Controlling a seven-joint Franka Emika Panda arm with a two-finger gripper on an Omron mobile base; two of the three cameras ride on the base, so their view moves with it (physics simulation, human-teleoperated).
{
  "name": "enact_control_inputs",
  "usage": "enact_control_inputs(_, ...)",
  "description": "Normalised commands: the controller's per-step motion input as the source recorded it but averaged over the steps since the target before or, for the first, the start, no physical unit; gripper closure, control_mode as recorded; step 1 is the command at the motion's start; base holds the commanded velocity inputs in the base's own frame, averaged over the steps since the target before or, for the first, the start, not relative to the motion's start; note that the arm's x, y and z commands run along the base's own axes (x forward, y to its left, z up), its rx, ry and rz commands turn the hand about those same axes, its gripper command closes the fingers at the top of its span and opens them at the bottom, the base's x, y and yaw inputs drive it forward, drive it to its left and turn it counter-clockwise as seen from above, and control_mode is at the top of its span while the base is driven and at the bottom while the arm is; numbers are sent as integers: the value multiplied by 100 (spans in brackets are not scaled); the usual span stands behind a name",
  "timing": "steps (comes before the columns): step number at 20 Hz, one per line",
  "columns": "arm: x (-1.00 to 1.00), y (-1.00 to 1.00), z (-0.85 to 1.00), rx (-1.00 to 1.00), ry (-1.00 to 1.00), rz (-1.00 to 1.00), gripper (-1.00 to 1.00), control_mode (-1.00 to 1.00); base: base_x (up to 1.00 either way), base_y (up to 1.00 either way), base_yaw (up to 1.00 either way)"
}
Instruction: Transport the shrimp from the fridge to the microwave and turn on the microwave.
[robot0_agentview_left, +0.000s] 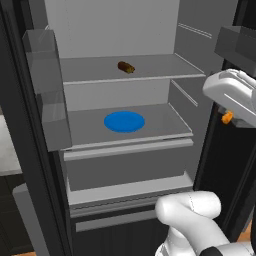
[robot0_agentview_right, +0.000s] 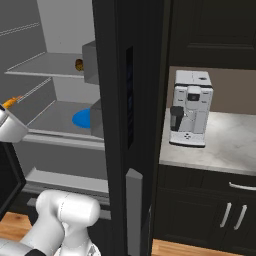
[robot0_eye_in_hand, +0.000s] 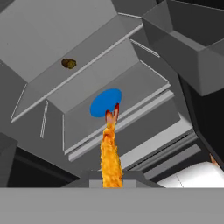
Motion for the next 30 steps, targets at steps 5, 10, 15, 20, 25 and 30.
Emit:
enact_control_inputs(5,0,0,0,0,0,0,100,100,-11,0,0)
enact_control_inputs(10,0,0,0,0,0,0,100,100,-59,0,0)
enact_control_inputs(15,0,0,0,0,0,0,100,100,-72,0,0)
enact_control_inputs(20,0,0,0,0,0,0,100,100,-78,0,0)
enact_control_inputs(25,0,0,0,0,0,0,100,100,-58,-33,-1)
enact_control_inputs(30,0,0,0,0,0,0,100,100,-40,-80,0)
